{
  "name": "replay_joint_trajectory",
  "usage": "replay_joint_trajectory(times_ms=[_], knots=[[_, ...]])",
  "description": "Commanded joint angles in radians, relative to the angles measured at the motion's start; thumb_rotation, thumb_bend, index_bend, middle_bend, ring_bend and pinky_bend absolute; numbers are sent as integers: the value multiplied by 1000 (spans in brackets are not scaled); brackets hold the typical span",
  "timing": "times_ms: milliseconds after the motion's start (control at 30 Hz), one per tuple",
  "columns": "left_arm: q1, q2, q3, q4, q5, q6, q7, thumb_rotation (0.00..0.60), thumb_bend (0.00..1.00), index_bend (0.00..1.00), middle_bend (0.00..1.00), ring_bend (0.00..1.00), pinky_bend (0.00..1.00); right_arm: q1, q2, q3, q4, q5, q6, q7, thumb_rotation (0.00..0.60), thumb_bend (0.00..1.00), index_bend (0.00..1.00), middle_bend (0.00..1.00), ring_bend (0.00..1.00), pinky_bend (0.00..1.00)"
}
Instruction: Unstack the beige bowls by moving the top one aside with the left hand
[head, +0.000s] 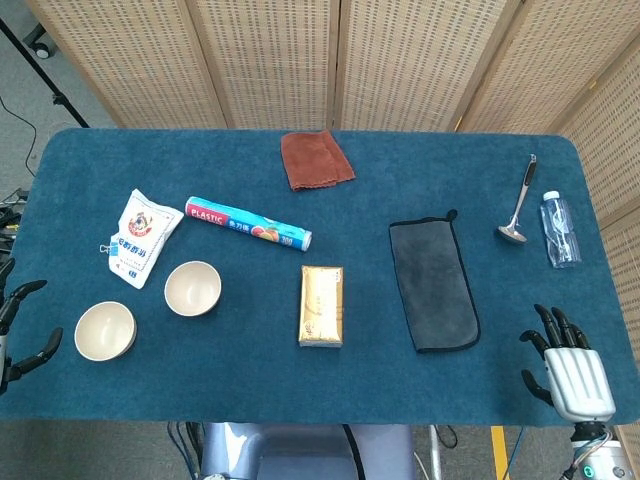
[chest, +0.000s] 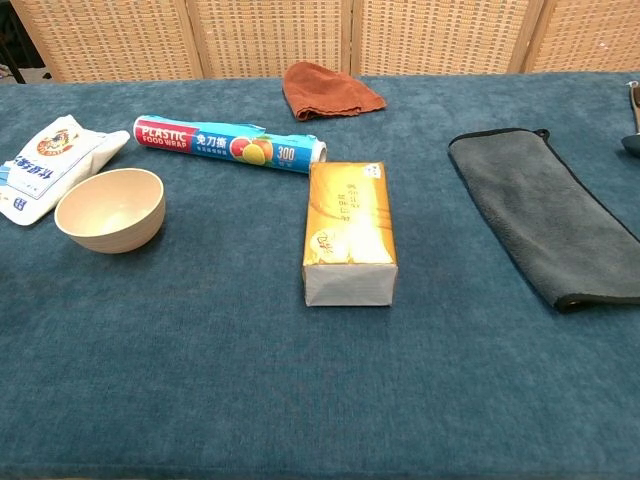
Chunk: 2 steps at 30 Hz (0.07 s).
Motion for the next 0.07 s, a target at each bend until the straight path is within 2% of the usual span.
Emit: replay_joint_trajectory(times_ms=[33, 67], knots=[[0, -4, 1, 1, 2, -4, 0, 600, 297, 259, 0, 0, 0, 1, 1, 0, 1, 2, -2, 3, 600, 311, 342, 65, 21, 169], [0, -4, 3, 1, 3, -7, 1, 600, 297, 259, 0, 0, 0, 1, 2, 0, 1, 0, 0, 5, 600, 311, 342, 65, 21, 169]])
